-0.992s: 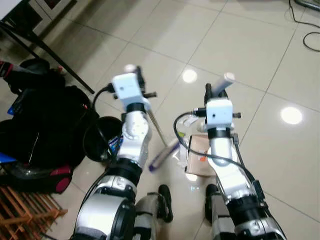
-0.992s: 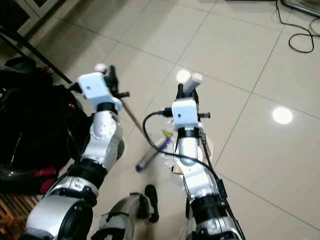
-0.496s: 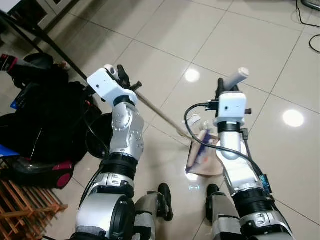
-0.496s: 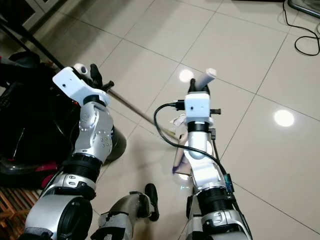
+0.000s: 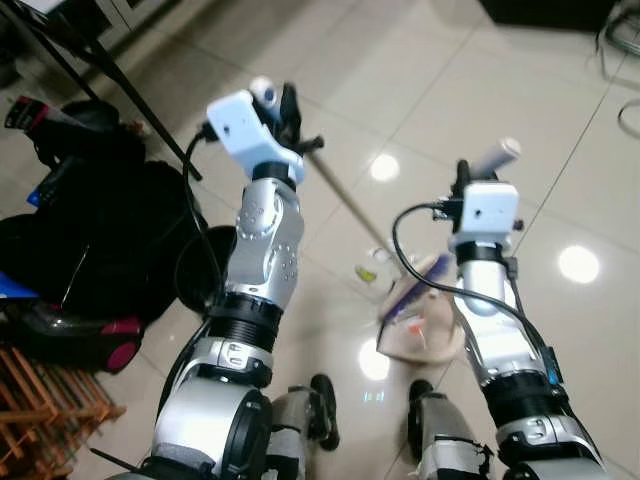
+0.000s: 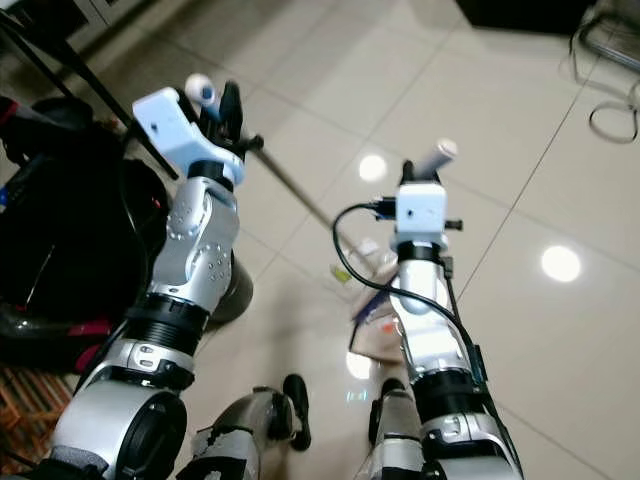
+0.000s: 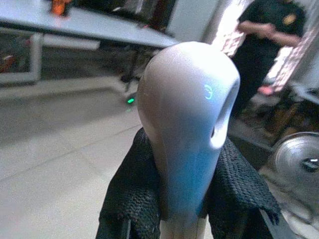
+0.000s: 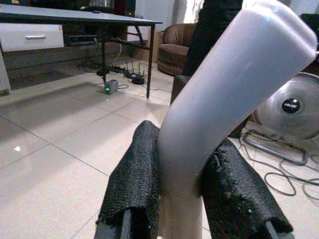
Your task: Sweep floor
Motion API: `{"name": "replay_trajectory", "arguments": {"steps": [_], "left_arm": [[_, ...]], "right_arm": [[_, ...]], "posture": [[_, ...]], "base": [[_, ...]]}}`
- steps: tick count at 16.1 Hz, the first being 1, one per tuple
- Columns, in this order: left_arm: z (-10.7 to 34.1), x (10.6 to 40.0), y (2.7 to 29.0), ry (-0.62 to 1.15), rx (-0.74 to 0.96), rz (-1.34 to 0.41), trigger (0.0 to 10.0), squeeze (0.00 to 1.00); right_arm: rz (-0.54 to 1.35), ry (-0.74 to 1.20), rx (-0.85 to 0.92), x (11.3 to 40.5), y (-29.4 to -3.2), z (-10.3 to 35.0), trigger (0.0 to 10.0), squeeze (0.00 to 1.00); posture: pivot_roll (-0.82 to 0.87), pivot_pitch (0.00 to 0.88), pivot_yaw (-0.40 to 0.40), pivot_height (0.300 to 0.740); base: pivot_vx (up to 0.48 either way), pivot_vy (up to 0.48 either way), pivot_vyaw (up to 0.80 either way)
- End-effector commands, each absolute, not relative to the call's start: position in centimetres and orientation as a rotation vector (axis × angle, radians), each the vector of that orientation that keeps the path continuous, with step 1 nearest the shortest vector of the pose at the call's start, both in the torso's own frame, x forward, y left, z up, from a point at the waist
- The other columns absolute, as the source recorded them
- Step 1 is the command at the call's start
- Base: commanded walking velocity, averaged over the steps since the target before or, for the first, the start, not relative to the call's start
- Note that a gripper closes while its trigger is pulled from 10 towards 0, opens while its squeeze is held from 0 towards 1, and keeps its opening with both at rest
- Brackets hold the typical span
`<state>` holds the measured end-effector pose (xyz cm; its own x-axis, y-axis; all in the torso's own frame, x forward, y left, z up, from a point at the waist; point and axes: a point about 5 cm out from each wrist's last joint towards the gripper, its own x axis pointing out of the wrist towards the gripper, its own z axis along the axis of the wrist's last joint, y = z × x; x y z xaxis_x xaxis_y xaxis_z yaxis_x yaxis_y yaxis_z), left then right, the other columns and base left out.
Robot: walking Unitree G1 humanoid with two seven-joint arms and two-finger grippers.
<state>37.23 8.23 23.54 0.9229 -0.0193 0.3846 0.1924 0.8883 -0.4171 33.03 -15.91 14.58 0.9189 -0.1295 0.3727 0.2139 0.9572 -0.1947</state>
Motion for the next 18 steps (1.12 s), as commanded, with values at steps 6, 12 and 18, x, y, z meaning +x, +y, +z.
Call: {"name": "replay_trajectory", "arguments": {"steps": [6, 12, 18], "left_arm": [[26.1, 35.9, 13.3, -0.485, -0.268, -0.209, 10.0, 0.00], [21.5, 33.6, 16.2, -0.389, -0.018, -0.203, 10.0, 0.00], [20.0, 33.0, 16.3, -0.357, 0.001, -0.181, 10.0, 0.00]], "right_arm": [[-0.226, -0.341, -0.161, 31.2, -18.3, 13.8, 10.0, 0.00], [-0.304, -0.387, -0.041, 29.0, -21.0, 14.7, 10.0, 0.00], [-0.321, -0.363, -0.041, 27.6, -22.0, 14.6, 10.0, 0.00]], "posture": [[0.03, 0.057, 0.134, 0.740], [0.00, 0.021, 0.141, 0.740], [-0.02, 0.000, 0.133, 0.740]], "base": [[0.000, 0.000, 0.00], [0.000, 0.000, 0.00], [0.000, 0.000, 0.00]]}}
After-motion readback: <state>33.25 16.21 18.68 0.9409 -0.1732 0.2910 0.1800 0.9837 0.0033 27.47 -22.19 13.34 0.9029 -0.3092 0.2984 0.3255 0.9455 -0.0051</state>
